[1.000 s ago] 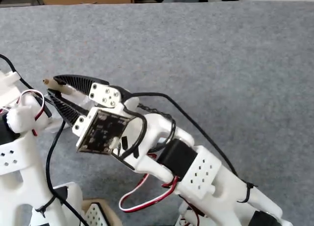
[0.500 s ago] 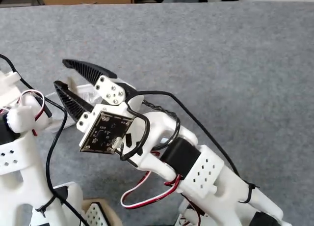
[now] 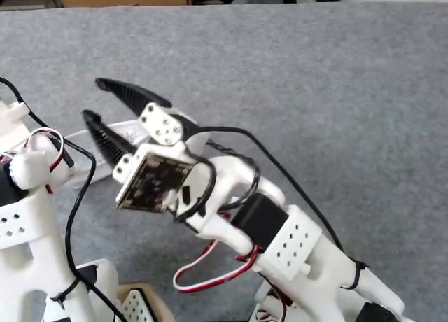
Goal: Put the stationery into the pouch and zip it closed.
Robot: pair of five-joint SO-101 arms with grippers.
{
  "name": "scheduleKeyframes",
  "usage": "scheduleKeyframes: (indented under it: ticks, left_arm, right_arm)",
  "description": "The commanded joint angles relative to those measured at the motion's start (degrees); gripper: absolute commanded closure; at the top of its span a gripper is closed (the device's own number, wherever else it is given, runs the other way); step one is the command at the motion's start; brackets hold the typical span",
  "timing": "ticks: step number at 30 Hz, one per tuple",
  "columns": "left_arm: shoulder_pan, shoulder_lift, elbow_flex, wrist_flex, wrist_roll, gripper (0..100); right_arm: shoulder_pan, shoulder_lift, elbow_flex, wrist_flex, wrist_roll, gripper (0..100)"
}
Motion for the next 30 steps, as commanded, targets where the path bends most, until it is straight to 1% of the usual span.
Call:
scheduleKeyframes:
  ticks: [1, 2, 3, 6, 9, 12, 16, 22, 27, 30]
  left_arm:
    - [0.7, -0.5, -3.6, 0.0, 0.3, 97]
    - [0.7, -0.5, -3.5, 0.1, 0.2, 97]
    - [0.7, -0.5, -3.2, 0.1, 0.1, 97]
    - [-0.1, -0.5, -1.8, 0.1, 0.0, 97]
    - [-4.7, -0.5, -1.3, 0.1, 0.0, 97]
    - [-9.1, -0.5, 0.1, 0.1, -0.5, 97]
    - [-12.2, -0.5, 0.3, 0.0, -1.1, 97]
    - [-12.1, -0.5, 0.3, 0.0, -1.1, 97]
    - [-12.0, -0.5, 0.4, 0.0, -1.1, 97]
    - [-11.2, -0.5, 0.4, 0.0, -1.1, 97]
  right_arm:
    - [4.3, -4.1, -2.6, 4.1, 0.2, 96.2]
    - [5.5, -5.1, -2.9, 6.8, 0.1, 98.8]
    - [6.9, -6.1, -2.8, 9.6, 0.1, 98.2]
    - [11.6, -9.0, -2.0, 19.9, 0.1, 92.4]
    - [15.8, -11.8, 1.3, 28.4, 0.1, 89.0]
    - [16.7, -13.7, 7.4, 35.3, 0.2, 88.8]
    - [16.5, -14.2, 16.5, 36.7, 0.2, 88.8]
    - [14.9, -13.6, 24.7, 36.7, 0.2, 88.7]
    - [14.0, -6.2, 25.8, 37.6, 0.1, 88.6]
    - [14.0, 0.7, 22.6, 41.8, 0.1, 88.6]
